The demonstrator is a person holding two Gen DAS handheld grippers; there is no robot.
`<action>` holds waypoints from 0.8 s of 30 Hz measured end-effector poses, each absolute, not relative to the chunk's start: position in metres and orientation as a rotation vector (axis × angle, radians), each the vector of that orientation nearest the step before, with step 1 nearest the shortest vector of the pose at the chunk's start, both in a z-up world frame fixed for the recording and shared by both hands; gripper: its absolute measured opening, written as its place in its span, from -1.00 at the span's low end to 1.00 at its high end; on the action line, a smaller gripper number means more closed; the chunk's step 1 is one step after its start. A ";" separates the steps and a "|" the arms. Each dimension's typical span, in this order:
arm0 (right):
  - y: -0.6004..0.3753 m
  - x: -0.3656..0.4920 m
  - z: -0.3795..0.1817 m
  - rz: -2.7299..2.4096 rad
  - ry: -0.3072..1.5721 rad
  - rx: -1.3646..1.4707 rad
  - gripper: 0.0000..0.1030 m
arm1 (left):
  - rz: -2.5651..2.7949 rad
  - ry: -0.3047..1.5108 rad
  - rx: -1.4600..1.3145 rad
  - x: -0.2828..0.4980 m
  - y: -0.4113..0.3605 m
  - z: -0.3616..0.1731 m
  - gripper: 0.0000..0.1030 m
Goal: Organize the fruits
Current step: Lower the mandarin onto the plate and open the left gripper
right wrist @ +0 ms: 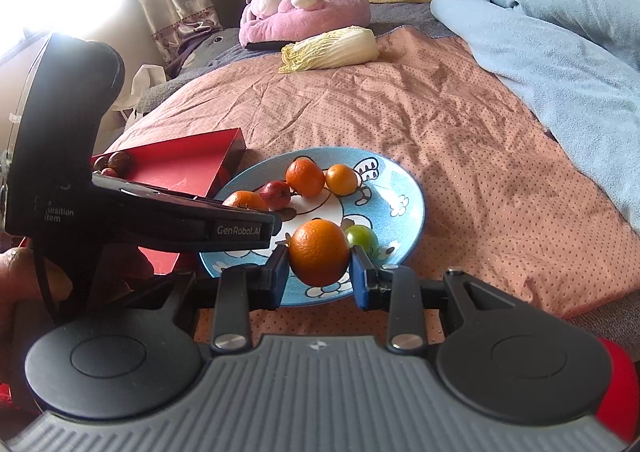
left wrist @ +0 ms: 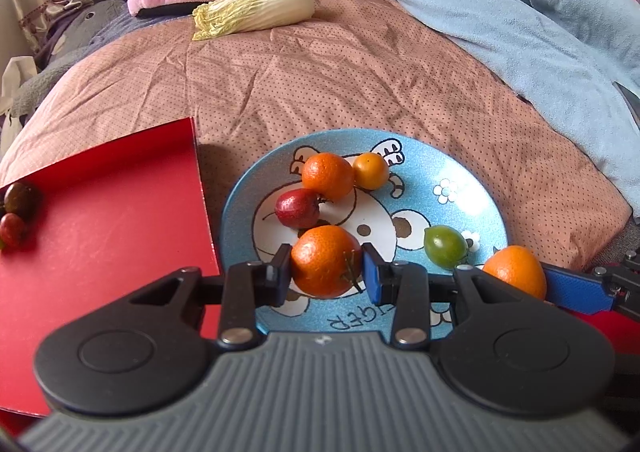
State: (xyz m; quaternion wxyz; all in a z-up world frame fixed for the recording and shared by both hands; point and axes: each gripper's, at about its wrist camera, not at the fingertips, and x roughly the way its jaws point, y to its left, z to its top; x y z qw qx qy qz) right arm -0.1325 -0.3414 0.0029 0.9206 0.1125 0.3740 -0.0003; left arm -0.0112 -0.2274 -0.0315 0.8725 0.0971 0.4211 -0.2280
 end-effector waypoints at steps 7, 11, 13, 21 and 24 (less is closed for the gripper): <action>-0.342 -0.134 0.004 -0.006 0.767 0.231 -0.26 | -0.487 0.880 0.204 -0.010 -0.232 -0.033 -0.23; -0.342 -0.134 0.004 -0.004 0.767 0.233 -0.26 | -0.483 0.877 0.203 -0.009 -0.233 -0.033 -0.21; -0.342 -0.133 0.003 -0.006 0.768 0.231 -0.27 | -0.487 0.879 0.203 -0.009 -0.233 -0.033 -0.21; -0.343 -0.133 0.004 -0.008 0.767 0.238 -0.26 | -0.480 0.884 0.188 -0.009 -0.229 -0.032 -0.08; -0.343 -0.133 0.004 -0.012 0.765 0.238 -0.26 | -0.489 0.872 0.183 -0.010 -0.228 -0.027 -0.07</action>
